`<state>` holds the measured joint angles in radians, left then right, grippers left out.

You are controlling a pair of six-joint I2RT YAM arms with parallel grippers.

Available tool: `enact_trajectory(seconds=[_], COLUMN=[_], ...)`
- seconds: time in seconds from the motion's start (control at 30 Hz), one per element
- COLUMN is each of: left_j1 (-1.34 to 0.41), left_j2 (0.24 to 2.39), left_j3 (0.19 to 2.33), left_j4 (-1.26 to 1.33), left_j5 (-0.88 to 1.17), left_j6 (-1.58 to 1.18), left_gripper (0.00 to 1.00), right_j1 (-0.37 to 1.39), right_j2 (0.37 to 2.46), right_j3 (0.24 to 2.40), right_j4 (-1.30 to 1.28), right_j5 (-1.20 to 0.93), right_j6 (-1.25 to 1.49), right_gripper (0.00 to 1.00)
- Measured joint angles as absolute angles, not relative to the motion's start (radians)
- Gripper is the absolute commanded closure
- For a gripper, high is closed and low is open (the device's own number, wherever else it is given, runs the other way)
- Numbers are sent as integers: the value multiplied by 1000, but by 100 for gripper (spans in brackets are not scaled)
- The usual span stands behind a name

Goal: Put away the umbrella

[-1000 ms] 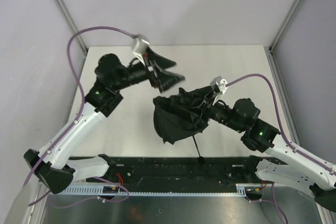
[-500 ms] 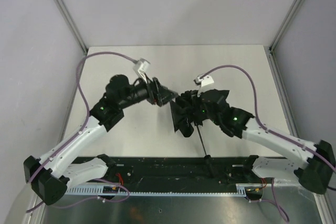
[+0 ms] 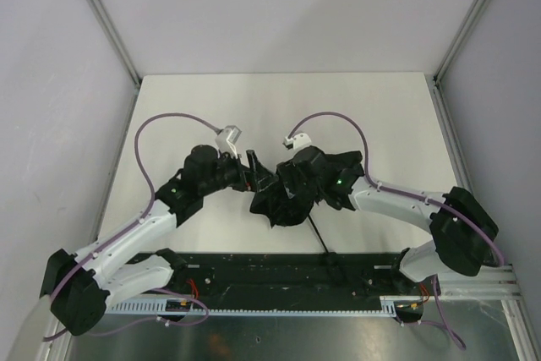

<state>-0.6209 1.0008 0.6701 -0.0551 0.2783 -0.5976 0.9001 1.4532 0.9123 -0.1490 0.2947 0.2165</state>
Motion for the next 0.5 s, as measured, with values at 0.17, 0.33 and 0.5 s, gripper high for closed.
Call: enact_trajectory(seconds=[0.17, 0.33, 0.5], left_j1=[-617, -621, -634], left_j2=[952, 957, 1008], left_j3=[611, 582, 568], left_j4=[-22, -8, -1], left_j5=[268, 276, 294], left_j6=[-611, -607, -601], left_gripper=[22, 18, 39], right_j1=[891, 871, 831], right_j2=[1456, 1423, 1341], right_j3=[919, 921, 921], right_j4=[-163, -199, -236], right_j5=[187, 104, 41], right_j6=[239, 270, 291], right_gripper=[7, 1, 1])
